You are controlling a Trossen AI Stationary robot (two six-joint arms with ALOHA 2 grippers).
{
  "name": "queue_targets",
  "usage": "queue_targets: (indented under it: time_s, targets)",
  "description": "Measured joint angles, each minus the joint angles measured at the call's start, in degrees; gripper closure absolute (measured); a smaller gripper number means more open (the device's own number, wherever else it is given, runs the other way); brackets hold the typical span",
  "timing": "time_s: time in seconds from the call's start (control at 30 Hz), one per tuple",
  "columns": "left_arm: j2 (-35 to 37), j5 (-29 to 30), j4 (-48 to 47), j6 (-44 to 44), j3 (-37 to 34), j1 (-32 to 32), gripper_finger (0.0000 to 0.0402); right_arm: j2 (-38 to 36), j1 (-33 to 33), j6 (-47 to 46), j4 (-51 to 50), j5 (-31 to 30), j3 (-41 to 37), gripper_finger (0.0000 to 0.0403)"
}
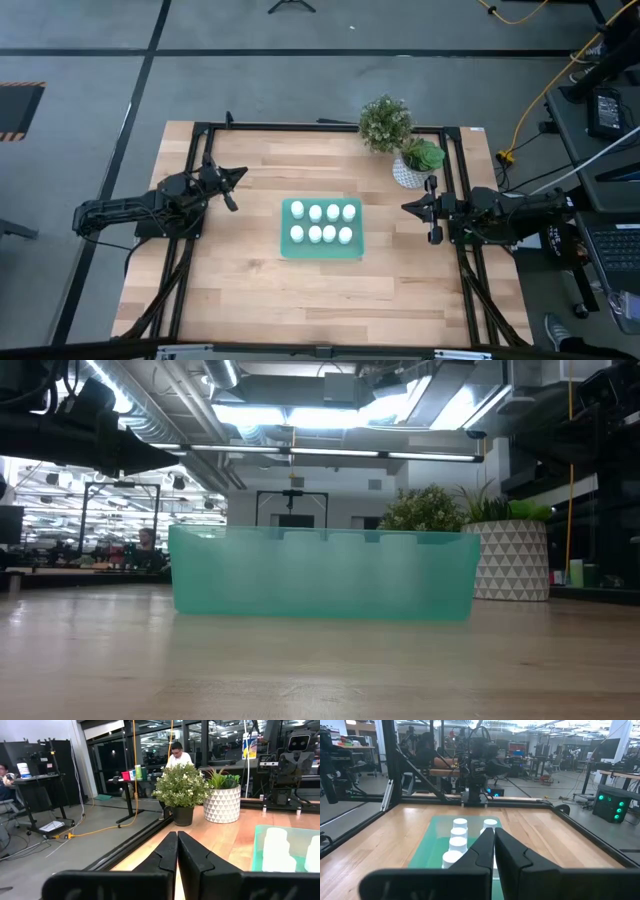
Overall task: Pick and place pill bottles into a basket
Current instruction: Return to Home Position
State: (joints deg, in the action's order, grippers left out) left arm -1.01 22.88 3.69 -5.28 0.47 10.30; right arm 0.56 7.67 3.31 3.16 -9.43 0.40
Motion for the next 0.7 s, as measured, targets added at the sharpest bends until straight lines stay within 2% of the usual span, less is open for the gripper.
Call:
queue_targets:
  time_s: [0.7]
  targets:
    - [0.0, 0.0, 0.0, 0.0, 0.0, 0.0, 0.0397, 0.0, 0.0, -0.1, 0.0, 0.0, 0.0, 0.0384]
